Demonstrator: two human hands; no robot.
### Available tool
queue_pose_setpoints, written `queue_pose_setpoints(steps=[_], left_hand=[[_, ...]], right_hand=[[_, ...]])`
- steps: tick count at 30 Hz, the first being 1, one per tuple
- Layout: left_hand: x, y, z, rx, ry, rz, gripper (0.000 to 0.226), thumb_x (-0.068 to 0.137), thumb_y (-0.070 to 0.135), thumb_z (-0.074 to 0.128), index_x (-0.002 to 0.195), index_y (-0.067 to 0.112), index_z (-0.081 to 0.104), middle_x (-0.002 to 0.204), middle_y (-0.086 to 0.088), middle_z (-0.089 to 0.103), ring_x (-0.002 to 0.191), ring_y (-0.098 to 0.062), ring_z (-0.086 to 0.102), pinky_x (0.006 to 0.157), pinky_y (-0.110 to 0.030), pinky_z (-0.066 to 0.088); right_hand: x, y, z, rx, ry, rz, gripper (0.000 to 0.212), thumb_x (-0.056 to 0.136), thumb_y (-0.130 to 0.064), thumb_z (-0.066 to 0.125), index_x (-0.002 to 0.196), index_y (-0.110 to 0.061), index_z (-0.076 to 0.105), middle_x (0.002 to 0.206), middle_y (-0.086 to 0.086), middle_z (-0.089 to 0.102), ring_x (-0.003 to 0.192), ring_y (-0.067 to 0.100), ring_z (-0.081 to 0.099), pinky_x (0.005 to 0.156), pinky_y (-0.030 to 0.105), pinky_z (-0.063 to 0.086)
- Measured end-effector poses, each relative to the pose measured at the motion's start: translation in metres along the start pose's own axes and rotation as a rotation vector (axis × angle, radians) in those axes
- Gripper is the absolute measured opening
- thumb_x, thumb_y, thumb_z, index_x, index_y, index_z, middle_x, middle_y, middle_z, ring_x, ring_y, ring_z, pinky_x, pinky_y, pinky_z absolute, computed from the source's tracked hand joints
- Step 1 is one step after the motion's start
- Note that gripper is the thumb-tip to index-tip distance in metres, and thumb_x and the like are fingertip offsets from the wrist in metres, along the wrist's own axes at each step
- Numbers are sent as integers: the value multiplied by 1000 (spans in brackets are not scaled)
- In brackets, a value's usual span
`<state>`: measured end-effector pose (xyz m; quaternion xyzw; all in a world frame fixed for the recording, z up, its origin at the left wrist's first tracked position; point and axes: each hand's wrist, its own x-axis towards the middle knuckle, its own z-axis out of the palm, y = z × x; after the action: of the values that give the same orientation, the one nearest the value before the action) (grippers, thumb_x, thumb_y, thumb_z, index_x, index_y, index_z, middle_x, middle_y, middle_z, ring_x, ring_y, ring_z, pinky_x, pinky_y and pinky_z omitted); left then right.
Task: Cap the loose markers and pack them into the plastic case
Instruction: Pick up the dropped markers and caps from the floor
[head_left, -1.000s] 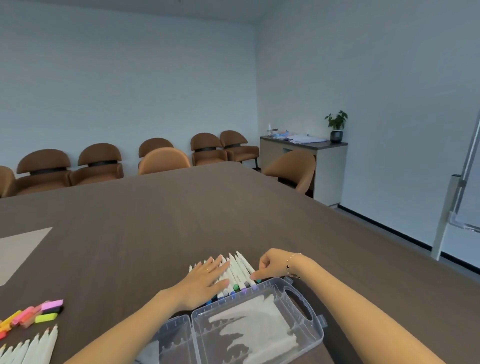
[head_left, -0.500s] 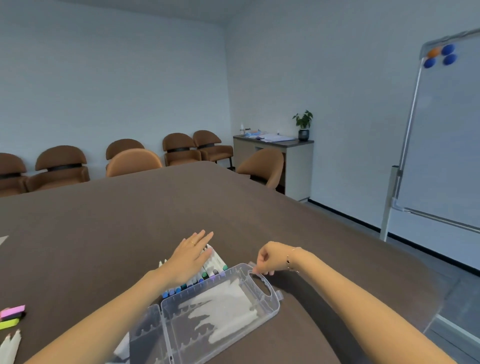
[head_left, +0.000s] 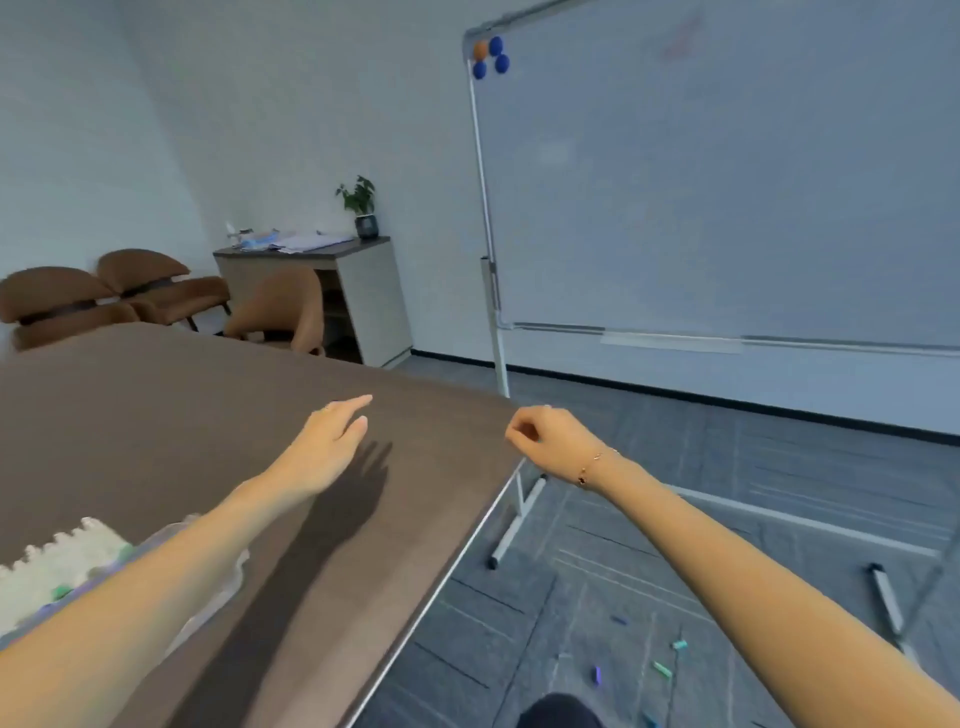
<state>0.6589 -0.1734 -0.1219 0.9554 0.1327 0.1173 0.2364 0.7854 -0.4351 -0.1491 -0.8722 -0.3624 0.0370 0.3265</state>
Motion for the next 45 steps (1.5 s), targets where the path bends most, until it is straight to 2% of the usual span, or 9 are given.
queue_pose_setpoints(steps=[6, 10, 18, 22, 29, 33, 36, 42, 45], left_hand=[[31, 171, 132, -276, 30, 393, 35, 98, 8, 39, 124, 22, 59, 116, 11, 59, 100, -2, 55, 83, -5, 37], [53, 197, 245, -322, -188, 346, 36, 99, 13, 38, 127, 27, 54, 115, 11, 57, 95, -4, 54, 81, -16, 40], [92, 61, 452, -144, -497, -2, 42, 100, 18, 38, 141, 25, 37, 132, 1, 46, 106, -8, 47, 89, -27, 44], [92, -22, 548, -8, -635, -144, 35, 99, 21, 43, 133, 16, 42, 99, 5, 55, 89, -12, 52, 71, -24, 44], [34, -128, 685, 144, -966, -181, 38, 95, 34, 51, 128, 20, 39, 102, 1, 47, 89, -9, 48, 70, -19, 36], [0, -161, 737, 146, -1030, -209, 42, 93, 35, 56, 127, 18, 38, 112, -2, 43, 89, -7, 45, 72, -17, 34], [-13, -169, 761, 129, -907, -195, 30, 92, 32, 56, 113, 17, 40, 103, 3, 41, 76, 1, 47, 66, -16, 43], [-28, -182, 775, 153, -770, 31, 20, 91, 31, 57, 95, 19, 42, 89, 8, 47, 68, -1, 60, 46, -19, 49], [-36, -190, 775, 252, -786, 217, 29, 73, 26, 79, 83, 13, 55, 76, 4, 51, 48, -3, 49, 29, -14, 22]], right_hand=[[-110, 166, -39, 129, 251, 379, 18, 93, -18, 52, 88, -7, 65, 80, 3, 67, 74, 15, 58, 72, 26, 45], [-147, 260, 3, 159, 151, 621, 19, 93, -19, 52, 82, -6, 63, 70, 2, 61, 65, 12, 53, 61, 23, 40], [-185, 427, 154, 74, -145, 918, 33, 95, -17, 42, 62, -18, 37, 66, -3, 44, 56, 4, 40, 54, 23, 33], [-207, 490, 240, -18, -277, 1056, 18, 96, -12, 37, 105, -11, 54, 117, 9, 49, 106, 27, 53, 85, 30, 45], [-260, 547, 338, -238, -421, 1240, 48, 96, -15, 38, 142, -7, 28, 151, 14, 13, 142, 31, 15, 111, 34, 25], [-285, 583, 373, -212, -238, 1373, 64, 89, -5, 48, 146, -3, 18, 153, 23, 14, 143, 34, 14, 111, 41, 21], [-295, 603, 388, -260, -146, 1395, 57, 86, 6, 49, 140, 2, 33, 145, 26, 32, 134, 41, 28, 107, 47, 26], [-303, 614, 391, -375, -39, 1372, 29, 86, 11, 50, 111, 2, 60, 113, 24, 54, 99, 42, 52, 74, 46, 47], [-297, 614, 395, -433, -86, 1309, 18, 83, 8, 56, 101, 5, 58, 101, 26, 57, 89, 42, 55, 68, 42, 45]])
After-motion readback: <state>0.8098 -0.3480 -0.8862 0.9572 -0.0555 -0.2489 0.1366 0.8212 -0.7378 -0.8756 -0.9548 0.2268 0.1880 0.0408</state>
